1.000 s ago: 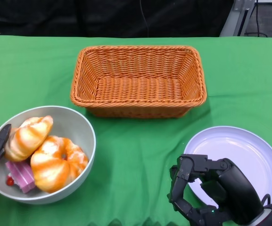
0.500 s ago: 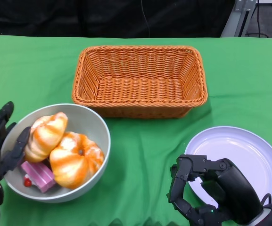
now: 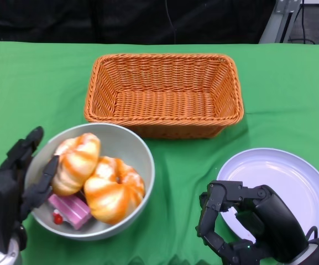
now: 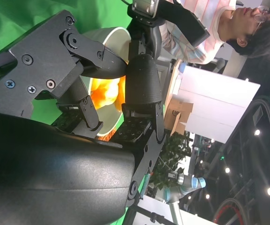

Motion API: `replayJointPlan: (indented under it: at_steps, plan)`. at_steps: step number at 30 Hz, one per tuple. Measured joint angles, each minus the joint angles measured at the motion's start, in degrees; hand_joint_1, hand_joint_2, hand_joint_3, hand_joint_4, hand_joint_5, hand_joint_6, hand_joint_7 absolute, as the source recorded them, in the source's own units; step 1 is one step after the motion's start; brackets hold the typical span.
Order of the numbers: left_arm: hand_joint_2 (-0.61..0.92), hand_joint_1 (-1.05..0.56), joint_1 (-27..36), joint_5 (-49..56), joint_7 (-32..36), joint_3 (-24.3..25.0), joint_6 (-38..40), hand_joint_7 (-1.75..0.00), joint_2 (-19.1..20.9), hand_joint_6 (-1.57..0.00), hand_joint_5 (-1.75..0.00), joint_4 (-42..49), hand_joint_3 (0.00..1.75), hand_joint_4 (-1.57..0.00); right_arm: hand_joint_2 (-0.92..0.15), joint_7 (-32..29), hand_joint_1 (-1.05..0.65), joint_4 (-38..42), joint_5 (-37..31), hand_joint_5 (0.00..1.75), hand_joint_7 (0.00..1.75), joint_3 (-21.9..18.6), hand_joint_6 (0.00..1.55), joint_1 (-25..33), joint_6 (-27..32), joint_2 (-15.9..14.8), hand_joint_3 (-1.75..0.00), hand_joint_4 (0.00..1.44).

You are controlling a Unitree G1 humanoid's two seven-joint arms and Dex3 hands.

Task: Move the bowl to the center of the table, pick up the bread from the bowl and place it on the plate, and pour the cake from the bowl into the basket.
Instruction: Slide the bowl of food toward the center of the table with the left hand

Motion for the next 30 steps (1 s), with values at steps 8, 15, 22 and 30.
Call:
replayJointPlan:
  at_steps: [8, 15, 22, 30]
  plan:
    - [0.92, -0.55, 3.1, 0.9, 0.0, -2.6, 4.1, -0.01, -2.5, -0.28, -0.01, -7.1, 0.42, -0.25, -0.39, -0.1, -0.20, 0.0, -0.3, 1.62, 1.39, 0.0, 0.84, 0.0, 0.0, 0.0, -1.14, 0.91]
    - [0.92, -0.55, 4.3, 1.2, 0.0, -3.4, 5.2, 0.00, -4.2, -0.27, 0.00, -9.4, 0.42, -0.22, -0.39, -0.4, -0.21, 0.0, -0.6, 1.62, 1.40, 0.0, 0.84, 0.0, 0.0, 0.0, -1.14, 0.91]
    - [0.92, -0.56, 4.5, 1.5, 0.5, -4.7, 5.0, 0.00, -6.9, -0.25, 0.00, -10.3, 0.43, -0.19, -0.40, -0.5, -0.21, 0.1, -0.8, 1.61, 1.39, 0.0, 0.84, -0.1, -0.2, 0.1, -1.11, 0.92]
    - [0.92, -0.57, 4.5, 2.2, 0.4, -6.4, 1.5, 0.00, -8.6, -0.22, -0.01, -9.4, 0.45, -0.21, -0.40, -0.9, -0.20, 0.1, -1.1, 1.61, 1.38, 0.1, 0.84, -0.2, -0.7, 0.1, -1.13, 0.92]
